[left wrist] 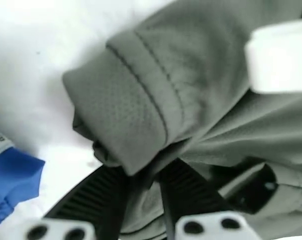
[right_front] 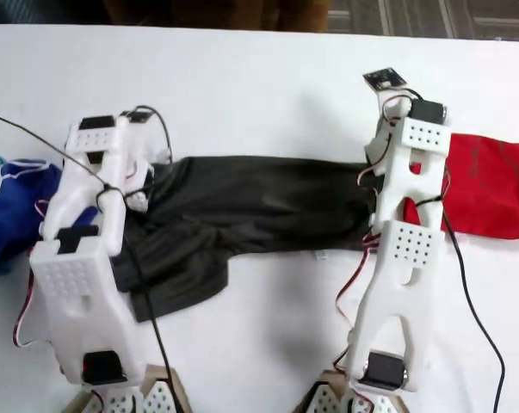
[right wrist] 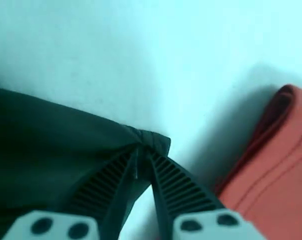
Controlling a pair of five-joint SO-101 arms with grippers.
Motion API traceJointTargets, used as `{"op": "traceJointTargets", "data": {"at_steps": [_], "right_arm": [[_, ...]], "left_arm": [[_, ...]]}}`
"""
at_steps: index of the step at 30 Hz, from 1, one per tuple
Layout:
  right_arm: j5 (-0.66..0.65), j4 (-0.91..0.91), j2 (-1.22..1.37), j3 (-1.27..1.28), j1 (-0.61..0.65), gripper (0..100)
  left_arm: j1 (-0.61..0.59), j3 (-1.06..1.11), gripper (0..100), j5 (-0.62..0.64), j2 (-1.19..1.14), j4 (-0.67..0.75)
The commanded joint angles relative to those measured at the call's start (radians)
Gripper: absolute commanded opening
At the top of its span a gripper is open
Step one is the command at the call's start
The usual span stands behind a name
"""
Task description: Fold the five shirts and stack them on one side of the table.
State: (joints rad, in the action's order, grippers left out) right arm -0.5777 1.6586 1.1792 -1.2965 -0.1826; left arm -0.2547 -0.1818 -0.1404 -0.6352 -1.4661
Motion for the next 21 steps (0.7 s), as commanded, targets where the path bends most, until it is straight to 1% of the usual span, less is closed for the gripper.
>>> {"op": "traceJointTargets", "data": {"at_steps": [1, 6, 11, 16, 21], "right_arm": [[-0.008, 0.031, -0.122, -0.037, -0.027, 1.8], [-0.009, 0.084, -0.223, -0.037, -0.01, 1.8], [-0.008, 0.108, -0.308, -0.029, 0.013, 1.8], [-0.005, 0.11, -0.355, -0.026, 0.067, 1.8], [-0.006, 0.11, -0.395, -0.032, 0.12, 1.8]], "left_arm": [[-0.034, -0.091, 6, 0.005, 0.023, -0.02], [-0.037, -0.312, 8, 0.005, 0.094, -0.184], [-0.1, -0.476, 12, -0.002, 0.11, -0.29], [-0.17, -0.499, 12, -0.003, 0.127, -0.316], [-0.316, -0.496, 12, -0.003, 0.158, -0.318]]}}
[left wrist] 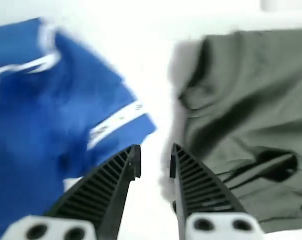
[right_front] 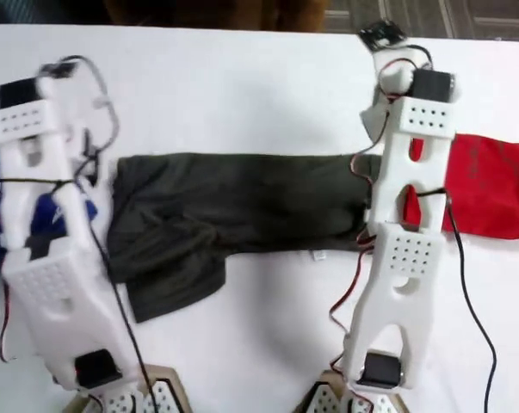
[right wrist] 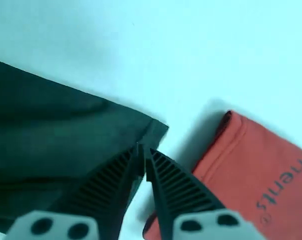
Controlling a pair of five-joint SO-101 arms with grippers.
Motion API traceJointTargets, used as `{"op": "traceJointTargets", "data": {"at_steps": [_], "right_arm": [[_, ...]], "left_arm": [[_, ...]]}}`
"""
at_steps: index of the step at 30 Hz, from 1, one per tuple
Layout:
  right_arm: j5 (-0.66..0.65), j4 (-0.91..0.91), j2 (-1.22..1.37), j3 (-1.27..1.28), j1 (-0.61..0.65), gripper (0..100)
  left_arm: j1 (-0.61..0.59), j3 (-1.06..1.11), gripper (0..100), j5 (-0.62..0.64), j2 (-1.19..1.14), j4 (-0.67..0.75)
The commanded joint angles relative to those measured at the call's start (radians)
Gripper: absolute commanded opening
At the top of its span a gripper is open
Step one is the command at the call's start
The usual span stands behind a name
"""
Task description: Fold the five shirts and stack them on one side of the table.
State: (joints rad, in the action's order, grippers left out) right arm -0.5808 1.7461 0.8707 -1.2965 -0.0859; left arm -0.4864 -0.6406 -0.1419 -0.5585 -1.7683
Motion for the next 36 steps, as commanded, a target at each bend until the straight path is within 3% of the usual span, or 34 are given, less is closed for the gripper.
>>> {"op": "traceJointTargets", "data": {"at_steps": [1, 7, 12, 16, 22, 26, 32, 36], "right_arm": [[-0.002, 0.022, -0.091, -0.034, 0.03, 1.8], [0.0, 0.024, -0.139, -0.025, 0.11, 1.8], [0.002, 0.024, -0.143, 0.035, 0.323, 1.8], [-0.002, 0.001, -0.142, 0.163, 0.507, 1.8], [-0.006, 0.001, -0.142, 0.221, 0.711, 2.1], [-0.009, 0.022, -0.128, 0.272, 0.783, 3.3], [-0.034, 0.022, -0.093, 0.353, 0.871, 17.4], [-0.032, 0.022, -0.084, 0.353, 0.915, 16.7]], "left_arm": [[-0.124, -0.038, 12, -0.003, 0.087, -0.015], [-0.347, -0.002, 12, -0.144, 0.123, -0.018], [-0.476, 0.148, 12, -0.272, 0.164, -0.017], [-0.554, 0.246, 12, -0.296, 0.187, -0.015], [-0.615, 0.329, 12, -0.301, 0.198, -0.011], [-0.618, 0.335, 12, -0.307, 0.19, -0.011], [-0.617, 0.335, 12, -0.348, 0.19, -0.011], [-0.617, 0.337, 12, -0.348, 0.189, -0.011]]}}
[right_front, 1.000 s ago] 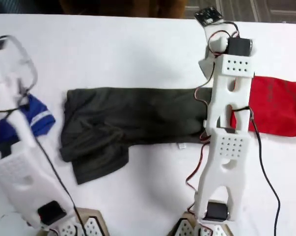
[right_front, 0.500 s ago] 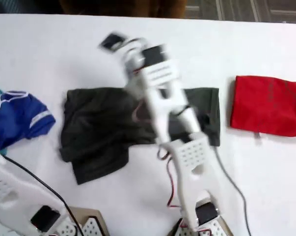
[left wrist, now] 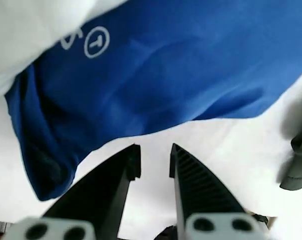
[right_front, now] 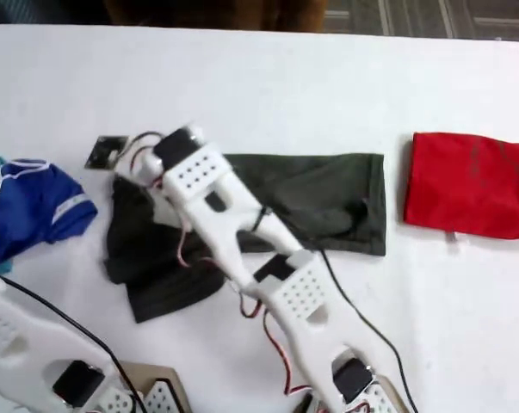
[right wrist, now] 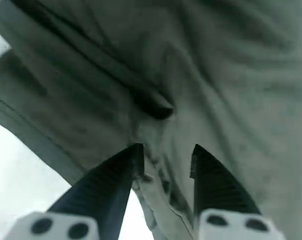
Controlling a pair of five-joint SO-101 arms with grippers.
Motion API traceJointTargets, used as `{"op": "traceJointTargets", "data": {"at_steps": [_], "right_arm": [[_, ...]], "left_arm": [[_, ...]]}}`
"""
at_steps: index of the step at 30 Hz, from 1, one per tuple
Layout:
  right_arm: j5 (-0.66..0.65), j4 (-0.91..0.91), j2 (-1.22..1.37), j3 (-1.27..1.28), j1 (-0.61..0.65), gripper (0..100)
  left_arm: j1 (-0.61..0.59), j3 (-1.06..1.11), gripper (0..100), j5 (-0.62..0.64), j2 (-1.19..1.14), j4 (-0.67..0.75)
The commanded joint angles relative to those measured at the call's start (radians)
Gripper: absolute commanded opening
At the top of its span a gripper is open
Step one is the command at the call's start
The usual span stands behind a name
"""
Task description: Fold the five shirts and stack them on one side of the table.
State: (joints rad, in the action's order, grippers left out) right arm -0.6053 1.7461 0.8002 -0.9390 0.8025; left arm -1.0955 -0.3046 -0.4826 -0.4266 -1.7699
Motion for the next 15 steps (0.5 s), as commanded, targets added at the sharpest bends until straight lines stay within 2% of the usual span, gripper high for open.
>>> {"op": "traceJointTargets", "data": {"at_steps": [1, 15], "right_arm": [[-0.009, 0.021, -0.005, -0.005, 0.031, 16.4], [-0.011, -0.005, 0.091, -0.006, 0.015, 15.6]], "left_arm": [[-0.008, 0.001, 12, -0.008, 0.057, -0.009], [-0.008, 0.001, 12, -0.008, 0.057, -0.008]]}}
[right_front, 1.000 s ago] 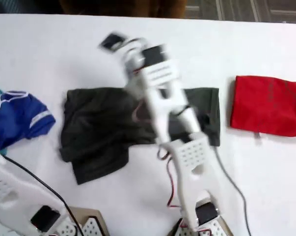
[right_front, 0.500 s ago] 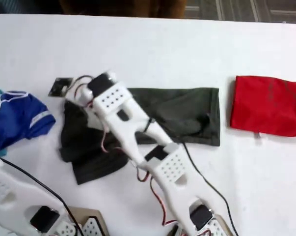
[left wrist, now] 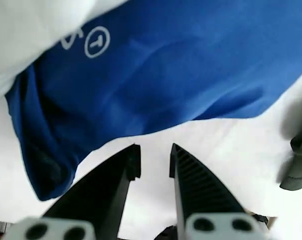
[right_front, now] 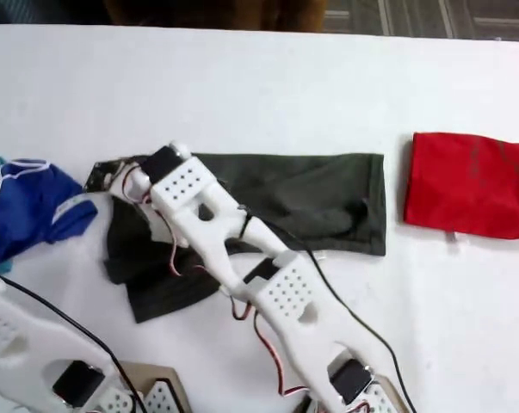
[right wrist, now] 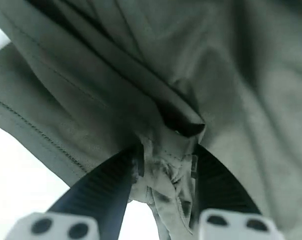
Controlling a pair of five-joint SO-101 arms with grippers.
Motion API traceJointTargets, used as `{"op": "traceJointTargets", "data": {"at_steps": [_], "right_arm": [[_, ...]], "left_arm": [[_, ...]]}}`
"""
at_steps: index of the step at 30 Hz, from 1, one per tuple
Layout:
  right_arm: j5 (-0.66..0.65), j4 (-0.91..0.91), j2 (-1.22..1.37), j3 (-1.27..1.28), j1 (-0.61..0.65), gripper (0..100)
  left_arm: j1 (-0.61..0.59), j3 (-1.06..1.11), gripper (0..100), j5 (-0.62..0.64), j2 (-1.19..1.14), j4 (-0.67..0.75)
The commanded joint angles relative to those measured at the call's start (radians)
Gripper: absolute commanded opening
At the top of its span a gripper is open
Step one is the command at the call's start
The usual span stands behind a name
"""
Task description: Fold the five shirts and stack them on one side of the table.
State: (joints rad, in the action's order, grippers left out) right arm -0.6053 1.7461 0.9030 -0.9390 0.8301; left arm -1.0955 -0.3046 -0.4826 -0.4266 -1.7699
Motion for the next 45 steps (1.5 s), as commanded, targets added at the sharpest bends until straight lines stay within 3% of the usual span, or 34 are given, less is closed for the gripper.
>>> {"op": "traceJointTargets", "data": {"at_steps": [1, 5, 20, 31, 45], "right_arm": [[-0.011, -0.005, -0.012, -0.006, -0.013, 14.5], [-0.011, -0.005, -0.012, -0.006, -0.013, 1.3], [-0.012, 0.022, -0.113, 0.017, -0.028, 1.9], [-0.061, 0.024, -0.394, 0.371, -0.019, 1.9], [-0.06, 0.005, -0.426, 0.548, 0.048, 2.3]], "left_arm": [[-0.008, 0.001, 12, -0.008, 0.057, -0.008], [-0.008, 0.001, 12, -0.008, 0.057, -0.008], [-0.008, 0.001, 12, -0.008, 0.057, -0.008], [-0.008, 0.001, 12, -0.008, 0.057, -0.008], [-0.008, 0.001, 12, -0.008, 0.057, -0.009]]}}
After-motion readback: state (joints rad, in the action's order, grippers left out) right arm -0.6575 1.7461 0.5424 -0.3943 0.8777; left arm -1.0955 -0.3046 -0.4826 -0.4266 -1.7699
